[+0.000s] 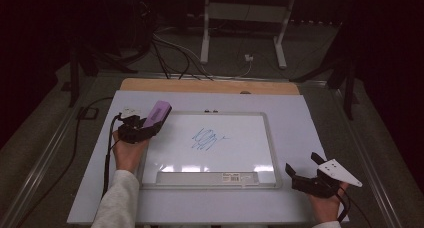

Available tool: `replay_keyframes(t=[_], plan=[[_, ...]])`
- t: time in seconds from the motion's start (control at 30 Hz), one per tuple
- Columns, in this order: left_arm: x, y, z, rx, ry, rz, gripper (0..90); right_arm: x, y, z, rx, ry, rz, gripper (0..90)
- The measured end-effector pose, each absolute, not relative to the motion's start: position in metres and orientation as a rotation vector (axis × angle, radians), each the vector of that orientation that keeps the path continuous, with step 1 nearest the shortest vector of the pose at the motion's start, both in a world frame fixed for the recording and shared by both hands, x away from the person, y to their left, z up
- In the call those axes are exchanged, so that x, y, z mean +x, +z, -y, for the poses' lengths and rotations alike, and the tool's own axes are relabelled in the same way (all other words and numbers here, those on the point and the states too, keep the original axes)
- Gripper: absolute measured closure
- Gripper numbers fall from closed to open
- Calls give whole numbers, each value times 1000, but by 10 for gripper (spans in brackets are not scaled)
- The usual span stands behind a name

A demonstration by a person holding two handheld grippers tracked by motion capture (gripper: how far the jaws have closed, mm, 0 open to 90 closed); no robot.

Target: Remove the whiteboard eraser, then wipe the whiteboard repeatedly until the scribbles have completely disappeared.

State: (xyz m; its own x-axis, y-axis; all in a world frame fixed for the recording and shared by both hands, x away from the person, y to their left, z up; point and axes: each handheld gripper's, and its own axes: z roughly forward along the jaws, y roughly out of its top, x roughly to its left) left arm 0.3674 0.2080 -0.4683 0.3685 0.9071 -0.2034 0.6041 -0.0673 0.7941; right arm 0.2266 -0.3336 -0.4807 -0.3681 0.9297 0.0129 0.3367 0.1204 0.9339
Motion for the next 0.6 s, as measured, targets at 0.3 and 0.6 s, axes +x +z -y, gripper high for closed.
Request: replay_keyframes(t=[0.3,0.6], plan=[[362,-466,-195,1795,448,-1282,417,226,-480,334,1226,1243,-1790,0],[356,-468,-179,1848,437,-1233,417,226,-480,333,1224,1243,-1796,0]])
